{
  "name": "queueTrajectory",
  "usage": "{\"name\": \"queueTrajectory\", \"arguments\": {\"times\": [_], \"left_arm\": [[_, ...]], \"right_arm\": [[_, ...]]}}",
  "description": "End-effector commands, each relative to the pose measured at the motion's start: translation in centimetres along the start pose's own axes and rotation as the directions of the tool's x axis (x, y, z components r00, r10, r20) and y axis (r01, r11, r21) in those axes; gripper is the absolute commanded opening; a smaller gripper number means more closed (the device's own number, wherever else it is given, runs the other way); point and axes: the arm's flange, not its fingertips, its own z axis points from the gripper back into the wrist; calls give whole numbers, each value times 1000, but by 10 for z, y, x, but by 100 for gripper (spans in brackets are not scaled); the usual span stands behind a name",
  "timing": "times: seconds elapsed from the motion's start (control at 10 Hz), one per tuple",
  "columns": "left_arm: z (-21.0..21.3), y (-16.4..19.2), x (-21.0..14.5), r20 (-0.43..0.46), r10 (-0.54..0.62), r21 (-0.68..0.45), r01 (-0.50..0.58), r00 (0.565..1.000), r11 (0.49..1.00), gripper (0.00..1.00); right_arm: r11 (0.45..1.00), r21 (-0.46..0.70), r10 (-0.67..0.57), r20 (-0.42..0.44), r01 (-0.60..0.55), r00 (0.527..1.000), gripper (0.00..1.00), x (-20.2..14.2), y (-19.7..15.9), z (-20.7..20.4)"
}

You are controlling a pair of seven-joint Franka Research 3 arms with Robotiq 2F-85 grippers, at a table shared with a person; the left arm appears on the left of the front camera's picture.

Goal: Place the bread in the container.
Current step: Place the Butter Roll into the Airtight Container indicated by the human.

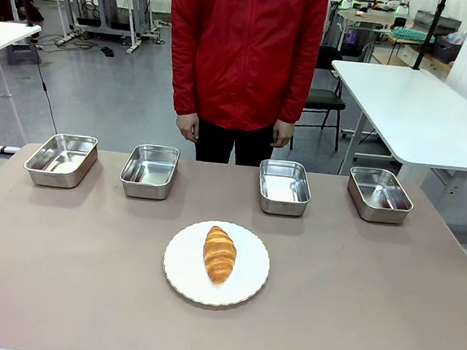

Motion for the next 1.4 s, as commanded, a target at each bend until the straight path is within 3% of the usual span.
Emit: {"name": "queueTrajectory", "arguments": {"times": [0.0,1.3], "left_arm": [[3,-1,1,7,-3,-8,3,1000,1000,100],[3,-1,1,7,-3,-8,3,1000,1000,100]], "right_arm": [[1000,1,2,1,-2,1000,100,1,0,0],[1000,1,2,1,-2,1000,100,1,0,0]]}}
